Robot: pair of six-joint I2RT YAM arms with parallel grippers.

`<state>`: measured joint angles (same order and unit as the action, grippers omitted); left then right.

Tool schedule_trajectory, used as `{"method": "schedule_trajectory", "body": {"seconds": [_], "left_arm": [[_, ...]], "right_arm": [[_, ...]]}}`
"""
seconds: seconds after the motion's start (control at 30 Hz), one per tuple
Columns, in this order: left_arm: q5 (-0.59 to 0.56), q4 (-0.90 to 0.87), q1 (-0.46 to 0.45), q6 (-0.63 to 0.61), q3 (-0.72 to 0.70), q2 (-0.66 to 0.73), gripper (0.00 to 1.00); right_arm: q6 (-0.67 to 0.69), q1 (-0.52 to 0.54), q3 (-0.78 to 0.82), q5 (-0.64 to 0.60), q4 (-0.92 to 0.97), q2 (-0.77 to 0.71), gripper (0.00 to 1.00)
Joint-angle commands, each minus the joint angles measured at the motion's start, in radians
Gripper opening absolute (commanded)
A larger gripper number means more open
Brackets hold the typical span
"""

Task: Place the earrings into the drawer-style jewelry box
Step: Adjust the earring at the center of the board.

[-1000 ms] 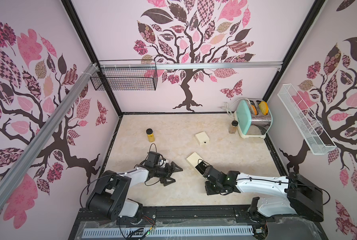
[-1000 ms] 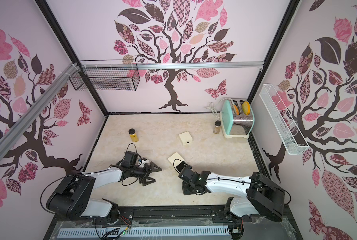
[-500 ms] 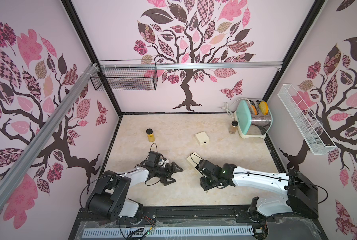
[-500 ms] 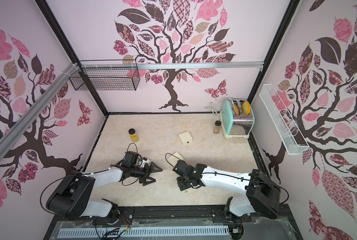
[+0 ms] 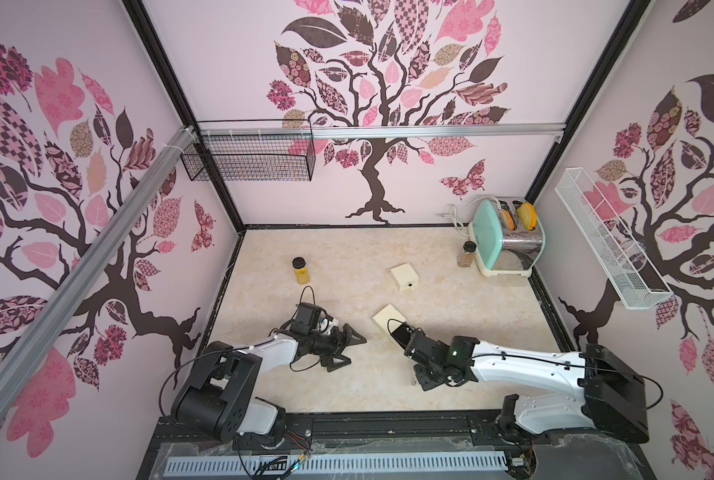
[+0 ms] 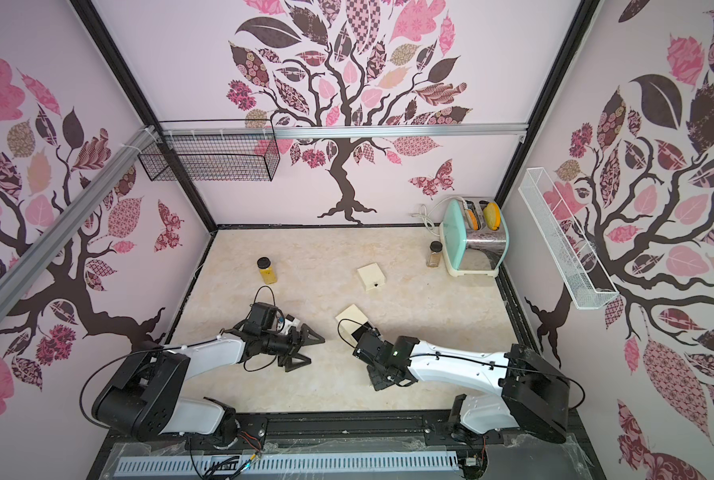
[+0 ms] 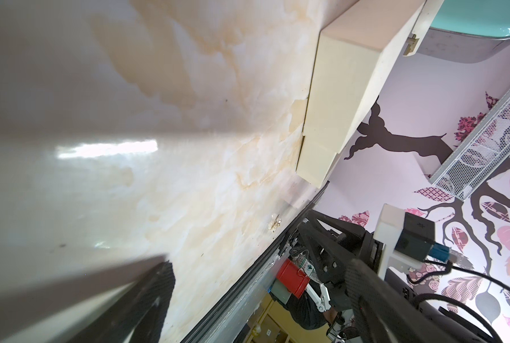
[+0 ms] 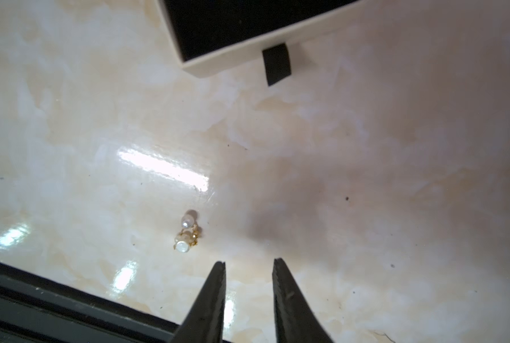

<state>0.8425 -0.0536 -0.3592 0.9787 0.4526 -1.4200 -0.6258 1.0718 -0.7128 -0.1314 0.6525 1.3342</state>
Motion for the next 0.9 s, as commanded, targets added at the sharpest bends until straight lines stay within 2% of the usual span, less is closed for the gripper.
{"method": "schedule_trajectory", "body": {"seconds": [0.0, 0.33, 0.87], "left_arm": [[-0.077, -0.058, 0.0, -0.028, -0.019, -0.02, 0.94], [-0.072, -0.072, 0.0, -0.032, -0.015, -0.015, 0.94], [-0.073, -0.106, 0.009, -0.046, -0.005, 0.002, 0.94]], "right_arm": [[0.004, 0.003, 0.005, -0.002, -0.012, 0.041, 0.31], [0.028, 0.04, 0.02, 0.022, -0.07, 0.099, 0.35], [0.07, 0.072, -0.055, 0.055, -0.128, 0.185, 0.41]]}}
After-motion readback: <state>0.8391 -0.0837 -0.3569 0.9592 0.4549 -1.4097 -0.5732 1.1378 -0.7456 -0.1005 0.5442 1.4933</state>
